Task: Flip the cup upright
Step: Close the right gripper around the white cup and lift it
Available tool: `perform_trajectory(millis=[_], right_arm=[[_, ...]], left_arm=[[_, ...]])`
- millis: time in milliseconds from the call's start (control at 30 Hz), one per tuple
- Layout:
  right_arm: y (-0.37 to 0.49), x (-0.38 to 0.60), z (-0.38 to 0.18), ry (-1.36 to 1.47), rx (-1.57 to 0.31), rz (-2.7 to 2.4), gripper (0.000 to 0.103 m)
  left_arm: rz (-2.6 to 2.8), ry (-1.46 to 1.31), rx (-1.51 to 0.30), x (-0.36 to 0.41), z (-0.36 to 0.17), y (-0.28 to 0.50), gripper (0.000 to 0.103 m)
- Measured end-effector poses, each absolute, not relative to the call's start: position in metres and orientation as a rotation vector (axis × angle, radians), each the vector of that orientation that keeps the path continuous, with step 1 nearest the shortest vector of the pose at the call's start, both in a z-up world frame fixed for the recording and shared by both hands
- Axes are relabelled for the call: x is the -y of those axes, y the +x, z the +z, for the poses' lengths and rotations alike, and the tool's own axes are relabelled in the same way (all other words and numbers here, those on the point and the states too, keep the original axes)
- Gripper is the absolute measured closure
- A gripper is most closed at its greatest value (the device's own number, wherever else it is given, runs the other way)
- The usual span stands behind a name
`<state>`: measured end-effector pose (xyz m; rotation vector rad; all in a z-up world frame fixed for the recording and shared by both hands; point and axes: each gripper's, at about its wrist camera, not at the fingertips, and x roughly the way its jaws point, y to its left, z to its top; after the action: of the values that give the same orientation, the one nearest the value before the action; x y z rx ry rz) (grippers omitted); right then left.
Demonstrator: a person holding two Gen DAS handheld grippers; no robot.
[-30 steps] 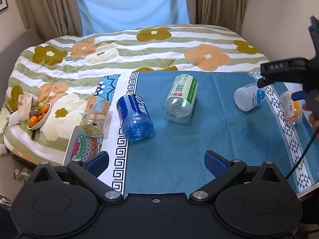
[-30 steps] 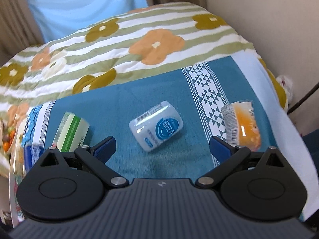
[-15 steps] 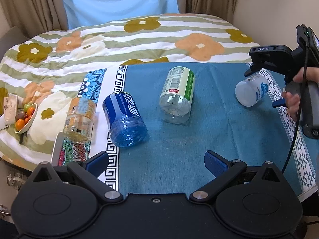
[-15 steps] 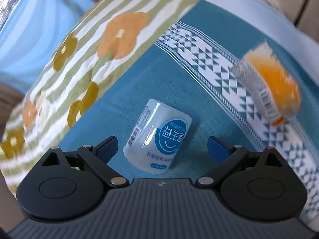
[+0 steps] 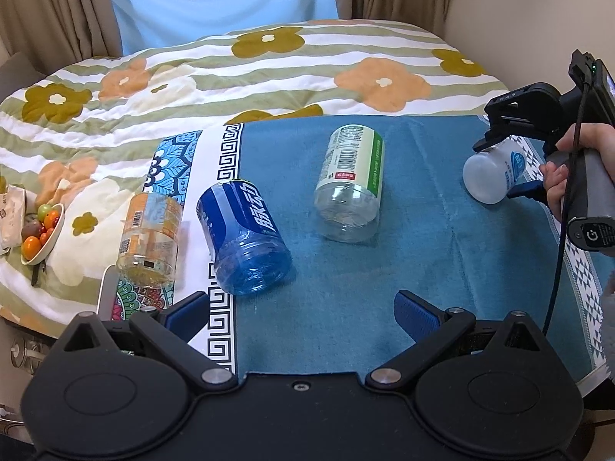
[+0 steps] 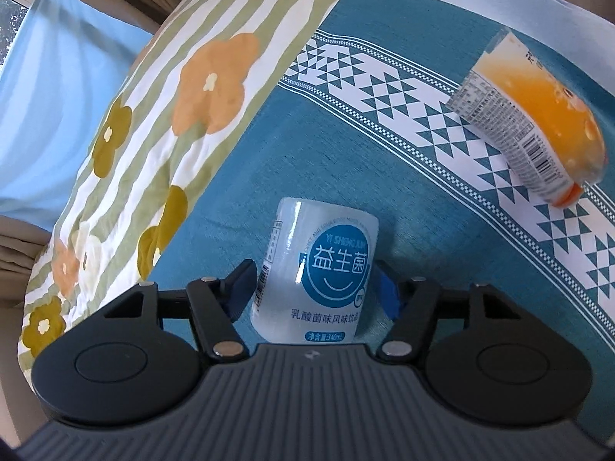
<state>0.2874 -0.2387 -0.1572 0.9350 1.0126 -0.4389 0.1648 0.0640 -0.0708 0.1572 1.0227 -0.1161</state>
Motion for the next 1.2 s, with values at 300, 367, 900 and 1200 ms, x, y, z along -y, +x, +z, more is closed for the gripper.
perform_trajectory(millis=[300, 367, 900, 1200], right_arm=[[0.291, 0.234, -0.159, 0.907, -1.001, -0.425, 0.027], [0.291, 0.233, -0.155, 0.890, -0.995, -0.417, 0.027], [0.258, 0.202, -0.097, 0.611, -1.064, -0.176, 0.028], [0.203, 0.165, -0.109, 0.417, -1.238, -0.011, 0.028]], left_arm=[[-0.116, 0.154, -1.024, -0.069, -0.072, 0.165, 0.000], [-0.116, 0.154, -1.022, -0.069, -0.072, 0.165, 0.000], [-0.097, 0.132, -0.985, -0.071, -0.057, 0.150, 0.000], [-0.080, 0.118, -0.985, -0.073, -0.060, 0.130, 0.000]])
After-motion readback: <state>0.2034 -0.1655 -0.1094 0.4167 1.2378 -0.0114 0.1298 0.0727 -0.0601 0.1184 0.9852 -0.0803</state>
